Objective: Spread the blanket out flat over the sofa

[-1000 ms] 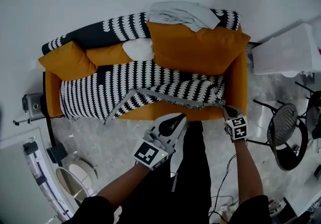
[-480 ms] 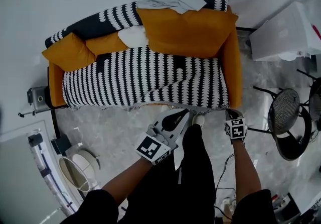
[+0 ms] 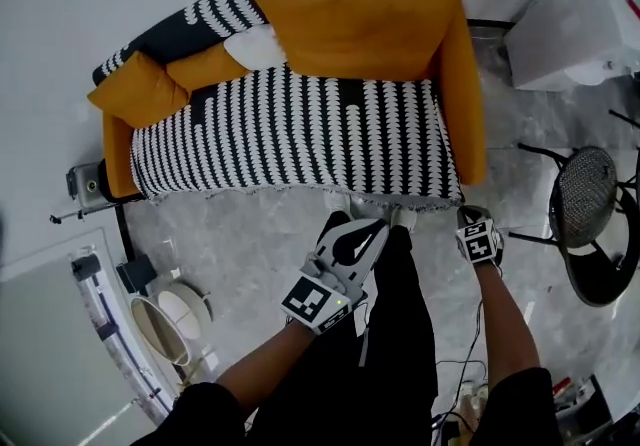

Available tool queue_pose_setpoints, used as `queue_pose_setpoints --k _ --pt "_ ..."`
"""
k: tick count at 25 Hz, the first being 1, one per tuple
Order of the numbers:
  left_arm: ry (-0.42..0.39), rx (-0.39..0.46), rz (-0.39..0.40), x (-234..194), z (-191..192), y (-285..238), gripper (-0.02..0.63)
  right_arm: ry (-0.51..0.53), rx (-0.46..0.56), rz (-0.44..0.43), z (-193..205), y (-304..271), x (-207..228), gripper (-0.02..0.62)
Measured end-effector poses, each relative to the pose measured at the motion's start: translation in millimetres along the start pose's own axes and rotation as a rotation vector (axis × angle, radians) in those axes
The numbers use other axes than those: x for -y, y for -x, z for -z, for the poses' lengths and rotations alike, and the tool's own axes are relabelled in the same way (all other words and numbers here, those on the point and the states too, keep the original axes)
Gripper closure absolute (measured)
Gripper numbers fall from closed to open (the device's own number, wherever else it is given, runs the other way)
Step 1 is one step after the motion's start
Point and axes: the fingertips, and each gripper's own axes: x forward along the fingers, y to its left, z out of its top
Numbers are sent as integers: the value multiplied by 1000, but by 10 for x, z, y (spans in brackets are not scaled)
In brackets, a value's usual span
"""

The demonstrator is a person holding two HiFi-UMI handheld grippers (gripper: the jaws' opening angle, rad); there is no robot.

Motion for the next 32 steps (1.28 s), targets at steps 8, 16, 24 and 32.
queue_pose_setpoints --k 8,16,24,32 --pt "-31 4 -6 81 42 60 589 -258 143 -16 81 162 -134 544" --pt "-37 47 -10 60 -290 270 589 -347 384 -16 -844 882 -450 529" --pt "-44 118 10 -16 -872 645 589 -281 627 -18 -2121 2160 -1097 543" --pt "-116 217 -50 -275 -1648 1234 591 -58 855 -57 -3386 3376 -2047 545"
